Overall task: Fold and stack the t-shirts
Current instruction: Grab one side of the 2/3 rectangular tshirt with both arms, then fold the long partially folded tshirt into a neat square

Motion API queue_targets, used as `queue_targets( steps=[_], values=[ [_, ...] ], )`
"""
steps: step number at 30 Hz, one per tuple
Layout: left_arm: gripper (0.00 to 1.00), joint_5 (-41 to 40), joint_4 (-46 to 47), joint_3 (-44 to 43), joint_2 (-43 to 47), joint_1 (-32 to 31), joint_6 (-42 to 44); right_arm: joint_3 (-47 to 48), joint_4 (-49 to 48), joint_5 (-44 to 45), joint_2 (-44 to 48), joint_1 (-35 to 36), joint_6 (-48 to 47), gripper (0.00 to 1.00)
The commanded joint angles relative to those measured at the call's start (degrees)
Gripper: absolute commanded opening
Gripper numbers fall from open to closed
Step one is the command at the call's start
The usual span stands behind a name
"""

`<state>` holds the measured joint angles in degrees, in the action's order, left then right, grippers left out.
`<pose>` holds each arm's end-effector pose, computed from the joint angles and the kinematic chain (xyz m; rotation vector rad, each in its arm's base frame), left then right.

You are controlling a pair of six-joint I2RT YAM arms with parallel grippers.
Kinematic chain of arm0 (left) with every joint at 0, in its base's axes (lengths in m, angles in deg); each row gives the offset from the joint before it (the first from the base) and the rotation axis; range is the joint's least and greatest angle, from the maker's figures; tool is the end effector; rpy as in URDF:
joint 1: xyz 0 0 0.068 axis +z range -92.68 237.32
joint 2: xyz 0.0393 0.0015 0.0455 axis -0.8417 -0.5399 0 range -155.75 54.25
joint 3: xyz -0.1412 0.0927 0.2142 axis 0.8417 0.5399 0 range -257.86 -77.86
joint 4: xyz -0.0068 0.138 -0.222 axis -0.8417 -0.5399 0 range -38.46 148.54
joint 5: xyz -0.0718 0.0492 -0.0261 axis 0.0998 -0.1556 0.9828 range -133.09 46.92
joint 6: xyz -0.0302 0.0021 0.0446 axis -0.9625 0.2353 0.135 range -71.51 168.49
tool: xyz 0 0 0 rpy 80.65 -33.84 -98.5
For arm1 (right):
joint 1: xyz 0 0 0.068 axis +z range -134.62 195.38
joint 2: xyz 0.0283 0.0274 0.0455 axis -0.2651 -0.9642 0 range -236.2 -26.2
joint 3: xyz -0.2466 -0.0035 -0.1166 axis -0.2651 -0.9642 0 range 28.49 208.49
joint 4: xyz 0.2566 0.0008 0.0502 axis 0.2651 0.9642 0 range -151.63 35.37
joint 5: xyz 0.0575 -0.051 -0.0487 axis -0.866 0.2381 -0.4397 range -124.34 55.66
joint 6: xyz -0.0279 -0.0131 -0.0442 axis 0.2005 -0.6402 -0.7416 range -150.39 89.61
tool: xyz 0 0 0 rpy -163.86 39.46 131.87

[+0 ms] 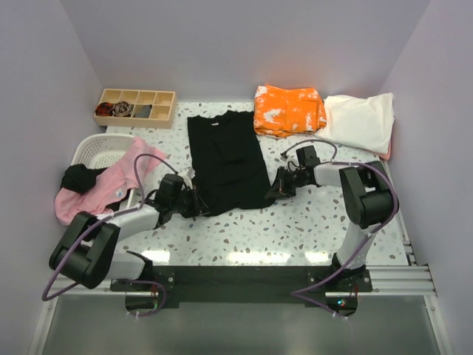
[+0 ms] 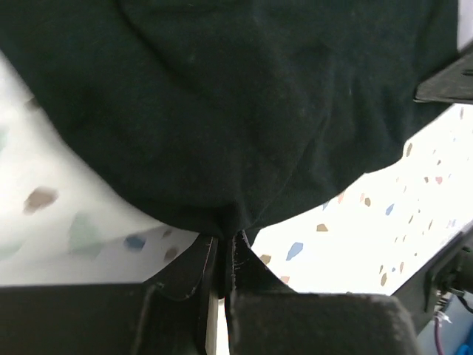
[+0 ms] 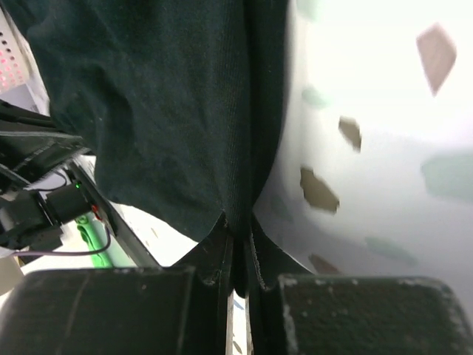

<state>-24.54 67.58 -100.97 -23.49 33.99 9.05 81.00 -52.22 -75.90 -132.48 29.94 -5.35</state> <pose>0.2067 -0.1014 0.1294 -0.1851 2.4985 -0.8799 0.3160 0.1066 0.1150 0.0031 2.7199 1.1859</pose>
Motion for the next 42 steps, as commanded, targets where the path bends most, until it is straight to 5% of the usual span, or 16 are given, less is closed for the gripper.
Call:
queue_targets(
  steps=[1,7,12,23,33,42],
  values=[
    [0.0,-4.9,-18.9,-4.7,7.8,-0.2,3.4,-4.2,3.9,1.7,5.2,0.5,-1.4,0.0],
    [0.0,-3.9,-28.0,-3.7,17.3,-0.7,2.3,-9.3,7.3,4.3,14.1,6.4,-1.0,0.0],
    [0.0,-3.9,-30.2,-2.0,23.8,-7.5,-3.2,-13.3,9.3,8.5,22.7,12.4,2.7,0.0],
    [0.0,-5.9,-43.1,-3.8,37.8,-13.1,-11.6,-17.4,16.9,11.1,43.5,13.6,7.0,0.02],
    [0.0,-14.2,-37.7,-16.5,21.3,-13.1,-5.4,-2.2,16.2,21.6,31.5,13.3,1.5,0.03],
    [0.0,-13.6,-35.1,-28.6,3.8,-8.1,1.0,11.3,15.4,17.4,16.4,6.7,-0.2,0.02]
  ],
)
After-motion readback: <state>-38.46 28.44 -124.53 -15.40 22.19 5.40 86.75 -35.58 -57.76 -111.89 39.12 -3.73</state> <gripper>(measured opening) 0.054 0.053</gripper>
